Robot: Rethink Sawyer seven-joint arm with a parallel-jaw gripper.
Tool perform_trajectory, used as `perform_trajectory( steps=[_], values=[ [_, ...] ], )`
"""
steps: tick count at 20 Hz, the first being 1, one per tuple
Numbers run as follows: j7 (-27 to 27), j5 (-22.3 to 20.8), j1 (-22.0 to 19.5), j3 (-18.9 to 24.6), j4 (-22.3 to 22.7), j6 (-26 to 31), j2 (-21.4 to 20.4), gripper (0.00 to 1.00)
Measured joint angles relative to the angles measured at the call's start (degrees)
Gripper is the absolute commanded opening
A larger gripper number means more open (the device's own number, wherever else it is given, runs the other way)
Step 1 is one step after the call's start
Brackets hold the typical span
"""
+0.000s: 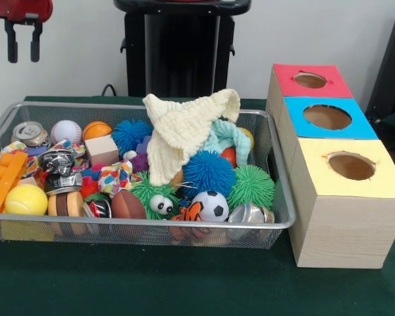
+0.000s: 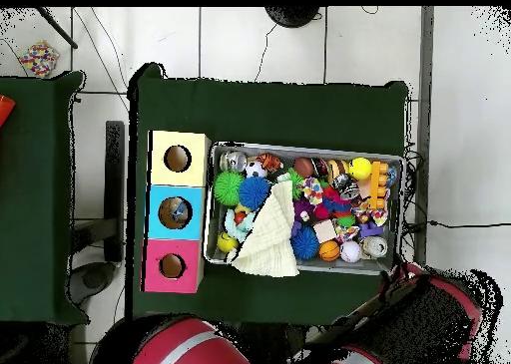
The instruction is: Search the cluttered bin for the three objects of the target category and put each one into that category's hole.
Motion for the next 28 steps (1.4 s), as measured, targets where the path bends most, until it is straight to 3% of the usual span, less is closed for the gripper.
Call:
perform_trajectory(
  steps=[28],
  values=[
    [0.05, -0.35, 0.08, 0.75, -8.22, 0.00, 6.94, 1.00]
  ],
)
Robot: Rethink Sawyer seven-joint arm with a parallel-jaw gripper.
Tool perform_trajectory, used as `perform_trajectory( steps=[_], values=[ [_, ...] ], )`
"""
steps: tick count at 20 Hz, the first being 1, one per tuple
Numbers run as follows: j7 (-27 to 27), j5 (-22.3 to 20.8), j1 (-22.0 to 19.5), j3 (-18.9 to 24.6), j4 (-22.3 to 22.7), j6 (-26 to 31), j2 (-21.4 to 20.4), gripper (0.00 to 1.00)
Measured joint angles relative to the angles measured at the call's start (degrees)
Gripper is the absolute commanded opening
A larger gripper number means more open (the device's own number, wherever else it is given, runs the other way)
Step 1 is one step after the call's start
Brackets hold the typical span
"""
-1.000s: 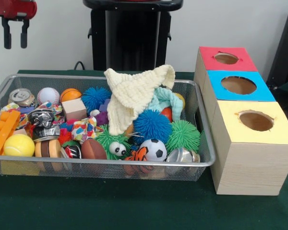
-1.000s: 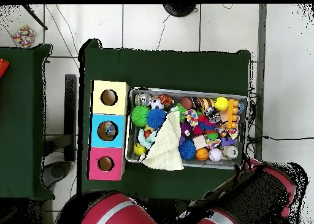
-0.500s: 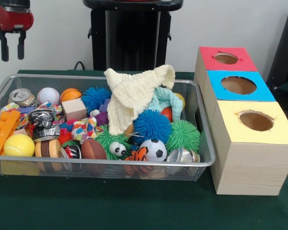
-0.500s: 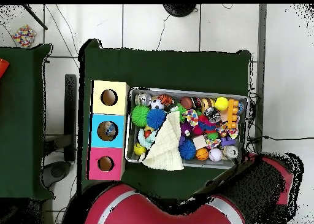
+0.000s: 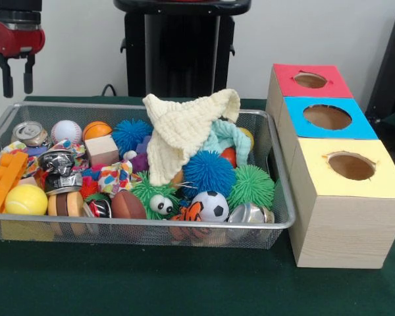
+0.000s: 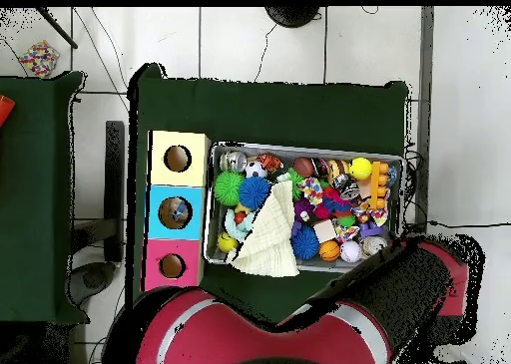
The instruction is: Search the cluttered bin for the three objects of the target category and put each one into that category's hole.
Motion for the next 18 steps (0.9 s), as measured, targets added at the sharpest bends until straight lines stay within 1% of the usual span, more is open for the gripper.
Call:
perform_trajectory(
  steps=[8, 18],
  values=[
    [0.02, -0.73, 1.04, 0.00, -2.03, 0.00, 1.84, 1.00],
    [0.02, -0.72, 1.29, 0.00, -2.28, 0.00, 3.11, 1.00]
  ],
)
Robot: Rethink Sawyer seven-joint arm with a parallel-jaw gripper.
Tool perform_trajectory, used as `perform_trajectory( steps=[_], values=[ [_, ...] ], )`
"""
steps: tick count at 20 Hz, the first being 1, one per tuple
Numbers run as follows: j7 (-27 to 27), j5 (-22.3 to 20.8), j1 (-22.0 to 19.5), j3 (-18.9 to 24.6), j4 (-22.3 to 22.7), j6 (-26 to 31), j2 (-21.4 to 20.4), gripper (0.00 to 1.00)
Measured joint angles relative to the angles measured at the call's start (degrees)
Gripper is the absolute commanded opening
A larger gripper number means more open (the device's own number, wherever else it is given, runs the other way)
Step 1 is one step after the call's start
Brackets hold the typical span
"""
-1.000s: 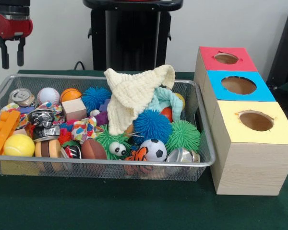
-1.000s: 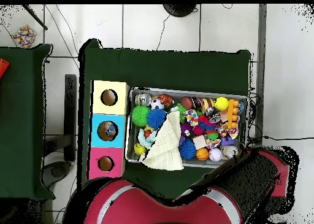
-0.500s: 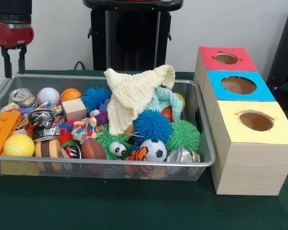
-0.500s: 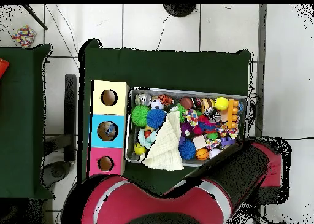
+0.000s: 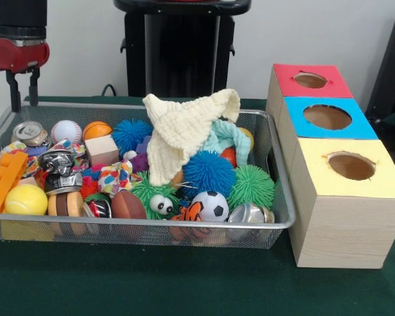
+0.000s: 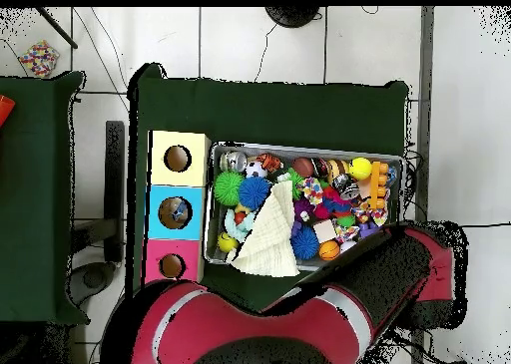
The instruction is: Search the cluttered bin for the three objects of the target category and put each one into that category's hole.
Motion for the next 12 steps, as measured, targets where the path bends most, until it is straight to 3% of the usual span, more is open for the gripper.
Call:
perform_trajectory(
  steps=[8, 12],
  values=[
    [0.01, -0.34, -0.50, -0.43, -0.70, 0.13, 1.55, 1.00],
    [0.57, -1.59, -1.20, -1.02, -2.38, 0.14, 4.22, 1.00]
  ],
)
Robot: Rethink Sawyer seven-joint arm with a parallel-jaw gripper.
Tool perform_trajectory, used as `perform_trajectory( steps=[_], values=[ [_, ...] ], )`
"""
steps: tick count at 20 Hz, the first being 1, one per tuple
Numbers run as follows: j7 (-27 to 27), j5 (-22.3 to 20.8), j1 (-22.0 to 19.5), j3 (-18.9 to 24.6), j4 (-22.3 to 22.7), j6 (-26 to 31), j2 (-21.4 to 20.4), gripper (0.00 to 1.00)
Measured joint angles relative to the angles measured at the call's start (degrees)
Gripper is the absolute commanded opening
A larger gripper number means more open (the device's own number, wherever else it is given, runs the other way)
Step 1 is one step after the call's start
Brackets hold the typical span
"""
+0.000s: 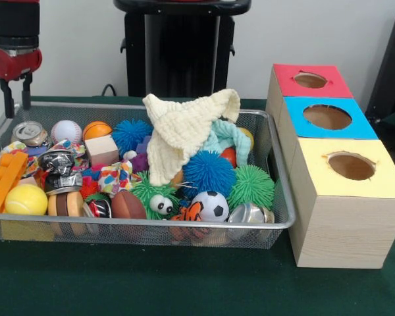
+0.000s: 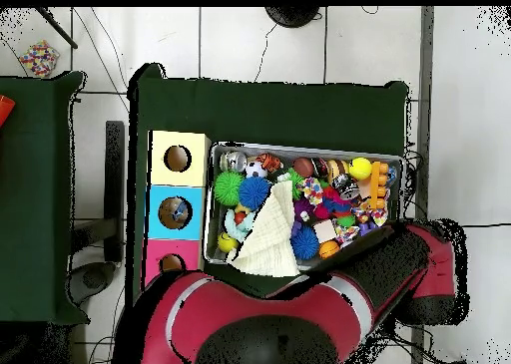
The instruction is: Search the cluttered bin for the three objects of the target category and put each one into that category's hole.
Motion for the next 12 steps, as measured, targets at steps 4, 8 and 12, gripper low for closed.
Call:
perform_trajectory(
  steps=[4, 8, 12],
  values=[
    [4.34, -0.85, -0.08, -0.45, -1.41, -0.01, 3.36, 1.00],
    [10.12, -1.00, -0.07, -0.62, -1.66, -0.01, 5.33, 1.00],
    [15.81, -1.03, -0.11, -0.68, -1.70, -0.01, 6.17, 1.00]
  ],
)
